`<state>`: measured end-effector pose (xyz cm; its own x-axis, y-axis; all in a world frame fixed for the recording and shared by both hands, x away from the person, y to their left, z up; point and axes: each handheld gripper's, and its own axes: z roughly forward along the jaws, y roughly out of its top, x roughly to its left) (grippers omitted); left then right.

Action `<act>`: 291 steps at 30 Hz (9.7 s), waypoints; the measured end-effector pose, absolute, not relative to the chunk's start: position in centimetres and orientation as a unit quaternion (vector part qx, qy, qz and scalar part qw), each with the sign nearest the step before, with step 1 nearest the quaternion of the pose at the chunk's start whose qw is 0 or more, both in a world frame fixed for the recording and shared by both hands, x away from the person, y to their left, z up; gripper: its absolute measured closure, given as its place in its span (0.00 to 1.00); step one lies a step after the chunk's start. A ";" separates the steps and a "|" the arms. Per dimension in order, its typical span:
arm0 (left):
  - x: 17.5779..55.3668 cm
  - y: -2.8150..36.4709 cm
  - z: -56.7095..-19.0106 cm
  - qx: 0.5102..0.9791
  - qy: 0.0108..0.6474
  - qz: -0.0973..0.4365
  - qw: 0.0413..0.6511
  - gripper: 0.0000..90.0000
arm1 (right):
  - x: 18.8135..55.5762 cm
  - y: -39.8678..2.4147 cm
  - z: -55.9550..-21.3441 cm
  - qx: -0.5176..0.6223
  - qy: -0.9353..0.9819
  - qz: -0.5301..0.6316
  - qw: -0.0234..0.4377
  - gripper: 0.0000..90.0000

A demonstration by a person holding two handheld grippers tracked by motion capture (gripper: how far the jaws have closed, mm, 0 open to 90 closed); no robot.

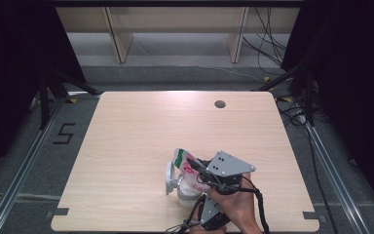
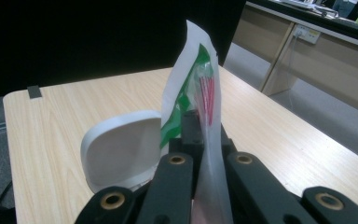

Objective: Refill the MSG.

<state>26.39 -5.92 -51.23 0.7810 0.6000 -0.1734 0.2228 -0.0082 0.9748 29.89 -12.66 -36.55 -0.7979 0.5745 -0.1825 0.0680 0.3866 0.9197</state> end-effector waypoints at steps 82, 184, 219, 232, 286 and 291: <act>27.0 -5.8 -51.1 0.706 0.294 0.149 0.627 0.83 | 30.3 -12.3 -36.5 0.195 0.801 0.510 0.246 1.00; 26.7 -5.5 -51.0 0.701 0.297 0.151 0.630 0.82 | 30.0 -11.7 -36.5 0.186 0.801 0.505 0.261 1.00; 26.9 -5.6 -51.1 0.698 0.299 0.150 0.633 0.82 | 30.0 -11.4 -36.7 0.182 0.804 0.504 0.257 1.00; 26.8 -5.3 -51.0 0.708 0.299 0.152 0.621 0.82 | 30.0 -11.3 -36.6 0.180 0.804 0.505 0.257 1.00; 26.6 -5.8 -51.2 0.670 0.309 0.128 0.663 0.82 | 29.8 -11.1 -36.8 0.179 0.803 0.509 0.252 1.00; 26.8 -5.7 -51.3 0.675 0.312 0.126 0.657 0.82 | 30.1 -11.1 -37.0 0.182 0.804 0.503 0.258 1.00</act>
